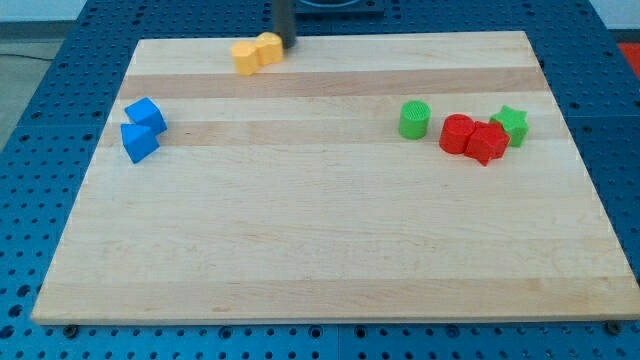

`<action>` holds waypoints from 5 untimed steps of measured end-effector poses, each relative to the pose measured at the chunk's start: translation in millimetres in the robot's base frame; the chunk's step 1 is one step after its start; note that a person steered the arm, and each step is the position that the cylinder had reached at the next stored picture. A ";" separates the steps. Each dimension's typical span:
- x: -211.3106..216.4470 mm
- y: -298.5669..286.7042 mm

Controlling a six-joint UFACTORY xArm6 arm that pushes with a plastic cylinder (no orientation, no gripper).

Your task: Move the yellow hexagon to the right of the blue cube

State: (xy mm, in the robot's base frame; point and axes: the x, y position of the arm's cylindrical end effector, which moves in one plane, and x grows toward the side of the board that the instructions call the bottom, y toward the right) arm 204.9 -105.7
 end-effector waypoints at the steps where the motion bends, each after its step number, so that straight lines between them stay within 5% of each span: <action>1: 11.1 -65.2; 4: 25.8 -49.7; 5: 65.1 -59.7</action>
State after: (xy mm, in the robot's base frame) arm 270.1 -165.4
